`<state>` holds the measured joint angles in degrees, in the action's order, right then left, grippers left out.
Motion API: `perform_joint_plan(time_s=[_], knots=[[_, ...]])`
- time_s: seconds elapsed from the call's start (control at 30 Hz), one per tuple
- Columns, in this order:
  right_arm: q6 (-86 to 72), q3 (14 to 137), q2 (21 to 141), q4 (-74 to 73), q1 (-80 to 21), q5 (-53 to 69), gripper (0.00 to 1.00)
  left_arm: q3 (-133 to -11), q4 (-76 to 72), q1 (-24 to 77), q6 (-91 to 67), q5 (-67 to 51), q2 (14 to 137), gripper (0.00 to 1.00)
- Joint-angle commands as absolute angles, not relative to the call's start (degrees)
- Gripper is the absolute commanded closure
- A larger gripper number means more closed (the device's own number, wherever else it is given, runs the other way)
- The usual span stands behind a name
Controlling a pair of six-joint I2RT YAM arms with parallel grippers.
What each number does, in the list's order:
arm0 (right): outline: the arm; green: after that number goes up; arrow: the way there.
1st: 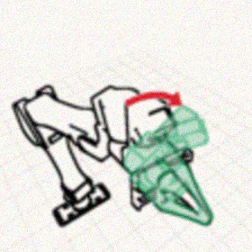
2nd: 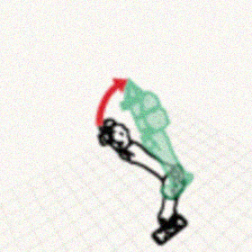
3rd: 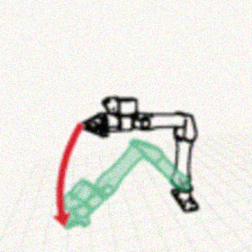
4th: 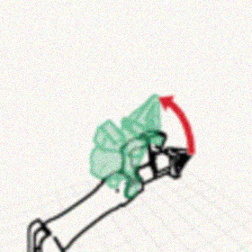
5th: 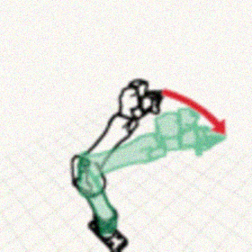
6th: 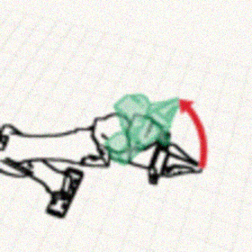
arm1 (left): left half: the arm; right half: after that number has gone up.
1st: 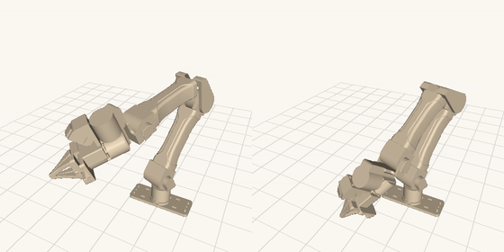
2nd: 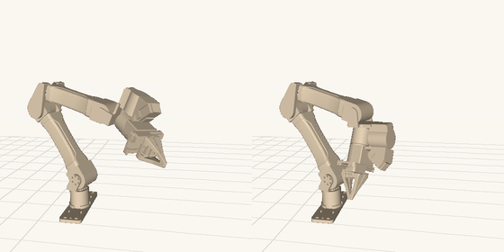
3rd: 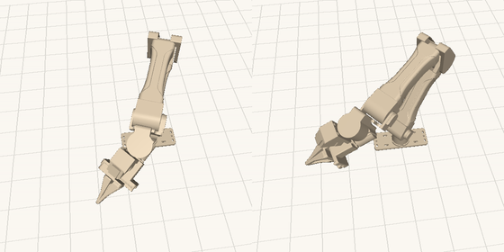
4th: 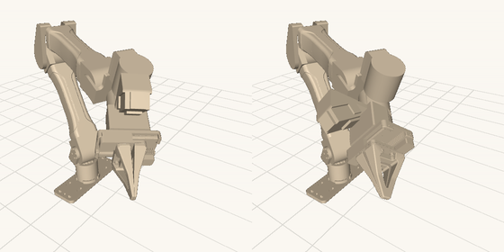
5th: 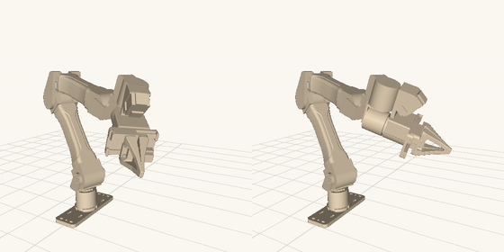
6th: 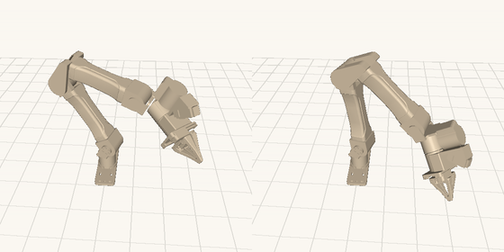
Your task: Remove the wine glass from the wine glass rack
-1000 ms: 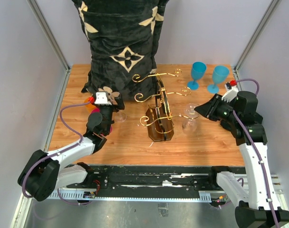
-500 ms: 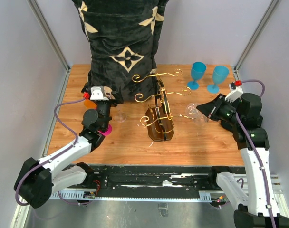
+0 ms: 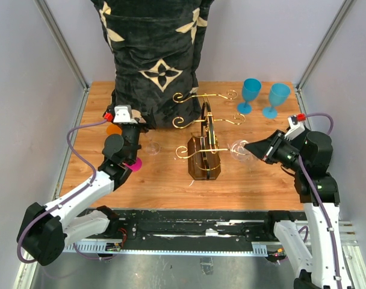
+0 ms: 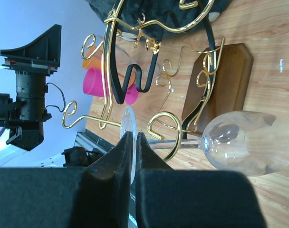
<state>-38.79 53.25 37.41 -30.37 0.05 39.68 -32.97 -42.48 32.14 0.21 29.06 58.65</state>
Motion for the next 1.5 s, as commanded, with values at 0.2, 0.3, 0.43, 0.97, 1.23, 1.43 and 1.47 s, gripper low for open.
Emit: perform_joint_plan(time_s=[0.2, 0.3, 0.43, 0.97, 1.23, 1.43, 1.47], knots=[[-47.6, 49.9, 42.9, -10.5, 0.8, 48.3, 0.99, -37.1, -39.6, 32.7, -1.1, 27.2, 57.2, 0.1], [-47.0, 51.7, 44.7, -7.8, 0.8, 47.0, 0.99, -37.4, -39.2, 32.7, -0.6, 26.7, 56.8, 0.1], [-45.5, 55.4, 46.4, -8.4, 1.0, 44.4, 0.99, -37.9, -38.6, 32.7, -0.4, 26.0, 56.6, 0.1], [-23.5, 71.8, 47.1, -13.8, 2.8, 38.5, 0.99, -47.5, -23.9, 32.7, -5.1, 23.0, 55.9, 0.09], [16.1, 74.0, 43.5, -12.7, -26.3, 34.5, 0.99, -70.9, -3.8, 32.7, -13.6, 9.5, 61.5, 0.07], [43.2, 73.3, 48.3, -19.3, -50.7, 15.0, 0.99, -89.9, 12.7, 32.7, -15.9, -3.9, 70.4, 0.0], [47.6, 73.4, 49.6, -19.9, -54.8, 10.5, 0.99, -91.0, 13.0, 32.7, -16.5, -4.9, 70.7, 0.0]])
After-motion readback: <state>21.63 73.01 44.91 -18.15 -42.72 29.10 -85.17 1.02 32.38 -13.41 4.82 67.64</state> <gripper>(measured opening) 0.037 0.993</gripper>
